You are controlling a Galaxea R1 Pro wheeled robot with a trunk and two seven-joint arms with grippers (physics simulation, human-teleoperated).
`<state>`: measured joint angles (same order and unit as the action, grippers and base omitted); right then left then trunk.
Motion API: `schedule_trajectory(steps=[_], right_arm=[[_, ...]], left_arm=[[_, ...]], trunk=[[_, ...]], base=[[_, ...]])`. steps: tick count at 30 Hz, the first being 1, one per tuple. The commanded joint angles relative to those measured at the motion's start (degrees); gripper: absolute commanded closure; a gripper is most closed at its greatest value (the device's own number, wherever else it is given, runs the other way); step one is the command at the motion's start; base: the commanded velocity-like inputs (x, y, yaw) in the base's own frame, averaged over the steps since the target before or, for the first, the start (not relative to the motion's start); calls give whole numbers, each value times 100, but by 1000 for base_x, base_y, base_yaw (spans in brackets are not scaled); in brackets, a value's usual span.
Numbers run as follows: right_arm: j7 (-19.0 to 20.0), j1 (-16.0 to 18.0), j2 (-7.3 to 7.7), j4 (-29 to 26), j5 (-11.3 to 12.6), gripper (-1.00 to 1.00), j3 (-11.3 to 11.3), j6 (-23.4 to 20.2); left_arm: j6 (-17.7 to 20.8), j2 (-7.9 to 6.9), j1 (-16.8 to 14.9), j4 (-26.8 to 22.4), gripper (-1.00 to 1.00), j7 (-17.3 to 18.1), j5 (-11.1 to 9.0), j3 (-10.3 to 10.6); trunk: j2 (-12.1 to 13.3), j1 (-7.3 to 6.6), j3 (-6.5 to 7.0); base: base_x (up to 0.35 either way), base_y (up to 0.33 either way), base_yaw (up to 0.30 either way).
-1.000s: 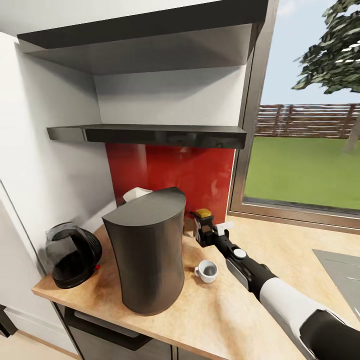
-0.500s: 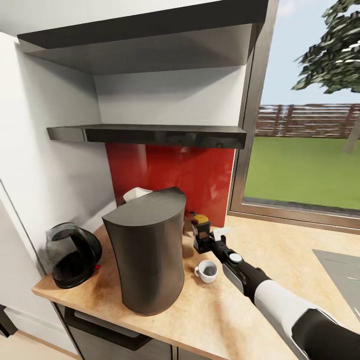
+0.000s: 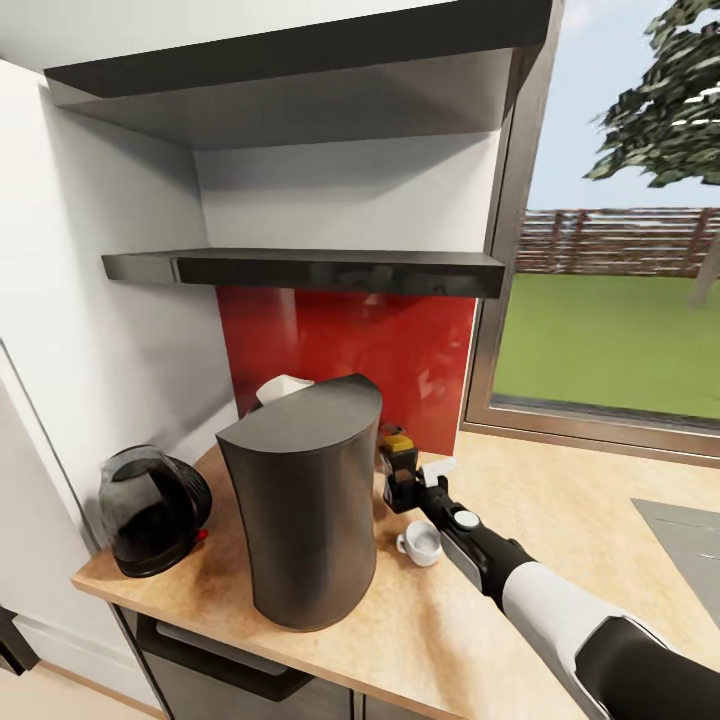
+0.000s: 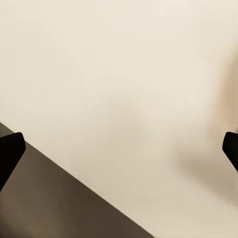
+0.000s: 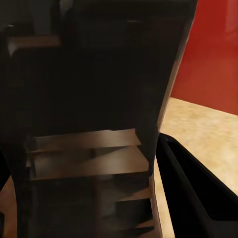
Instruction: Set up a coffee station on the kitchen countertop: keep the coffee maker on the countertop, move the bottle of coffee from the kitchen shelf to the counter next to the coffee maker, place a paper coffee filter on top of the coffee maker, put the saucer next to the coffee maker with the coffee cup on the saucer, and place the electric kettle next to the coffee maker.
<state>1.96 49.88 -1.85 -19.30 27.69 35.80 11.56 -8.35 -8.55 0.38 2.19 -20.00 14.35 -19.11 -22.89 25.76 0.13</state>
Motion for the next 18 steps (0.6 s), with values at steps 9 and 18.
schedule_trajectory(steps=[9,18], right_arm=[[24,4,-2,126,70,100,32,31],[24,4,-1,137,70,100,32,31]], left_arm=[[-35,-6,-3,10,-100,-21,59,-49],[-35,-4,-3,18,-100,-21,59,-49]], trunk=[[-3,2,0],[-3,2,0]], base=[[0,85,0],[0,46,0]])
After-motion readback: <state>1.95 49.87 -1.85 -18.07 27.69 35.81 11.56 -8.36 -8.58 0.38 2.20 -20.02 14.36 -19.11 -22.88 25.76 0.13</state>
